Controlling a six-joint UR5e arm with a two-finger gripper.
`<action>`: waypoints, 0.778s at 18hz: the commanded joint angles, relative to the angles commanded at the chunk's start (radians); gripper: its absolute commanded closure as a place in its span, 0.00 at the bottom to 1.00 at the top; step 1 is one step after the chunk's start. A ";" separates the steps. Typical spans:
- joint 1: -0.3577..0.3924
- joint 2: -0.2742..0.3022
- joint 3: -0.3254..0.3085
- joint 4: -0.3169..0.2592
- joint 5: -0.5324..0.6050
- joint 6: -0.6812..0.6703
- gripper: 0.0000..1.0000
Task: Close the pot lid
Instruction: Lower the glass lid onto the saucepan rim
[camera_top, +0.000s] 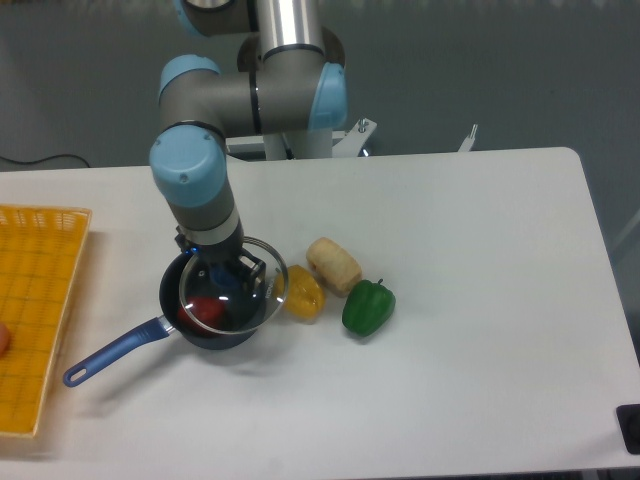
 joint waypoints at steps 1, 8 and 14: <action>-0.003 0.002 0.000 -0.003 0.000 -0.005 0.56; -0.018 -0.003 -0.006 -0.003 0.002 -0.005 0.56; -0.035 -0.021 -0.006 -0.002 0.028 -0.006 0.56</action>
